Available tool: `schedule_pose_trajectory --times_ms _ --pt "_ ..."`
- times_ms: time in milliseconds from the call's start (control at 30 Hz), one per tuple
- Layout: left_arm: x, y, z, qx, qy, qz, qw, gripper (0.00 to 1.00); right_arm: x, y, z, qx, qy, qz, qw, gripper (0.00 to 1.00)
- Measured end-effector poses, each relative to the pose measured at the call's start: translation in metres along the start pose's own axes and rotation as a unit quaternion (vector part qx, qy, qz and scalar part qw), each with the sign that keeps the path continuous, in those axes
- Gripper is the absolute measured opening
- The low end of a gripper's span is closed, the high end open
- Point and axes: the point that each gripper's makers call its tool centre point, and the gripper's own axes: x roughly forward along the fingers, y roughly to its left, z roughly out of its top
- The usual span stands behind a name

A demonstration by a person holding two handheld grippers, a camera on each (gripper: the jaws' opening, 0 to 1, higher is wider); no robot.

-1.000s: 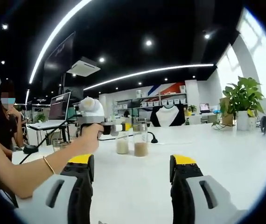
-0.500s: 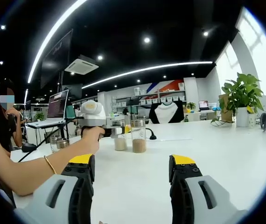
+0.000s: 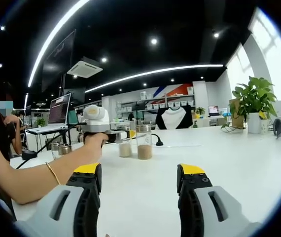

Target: Rotate the seasoning bottle until the label or dispensing opening points toward the visible target arrow and the bottle remains upright within the marked orientation range

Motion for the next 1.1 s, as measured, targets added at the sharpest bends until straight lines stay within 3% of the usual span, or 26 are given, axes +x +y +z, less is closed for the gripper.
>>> schedule_pose_trajectory --times_ms 67,333,400,467,667,1100 --pt "0.001 -0.006 0.001 0.011 0.008 -0.017 0.9998 0.43 0.0 0.001 -0.001 -0.001 0.002 0.001 1.0 0.61" --pt "-0.001 -0.001 0.002 0.011 0.012 -0.011 0.9998 0.43 -0.001 0.001 0.001 0.001 0.0 0.0 1.0 0.61" --pt "-0.001 -0.001 0.004 0.0 0.012 -0.025 0.9996 0.43 -0.002 0.001 0.001 0.001 0.0 0.0 1.0 0.61" --pt "-0.004 0.0 0.011 -0.019 0.001 -0.024 0.9995 0.43 -0.003 0.0 0.0 0.003 0.0 -0.001 1.0 0.61" --pt "-0.013 -0.002 0.038 0.0 -0.019 -0.02 0.9996 0.43 -0.004 -0.001 0.001 0.005 -0.002 -0.003 1.0 0.6" --pt "-0.059 -0.013 0.087 0.027 -0.055 -0.048 0.997 0.43 -0.007 -0.003 0.006 0.007 -0.01 -0.004 0.9999 0.6"
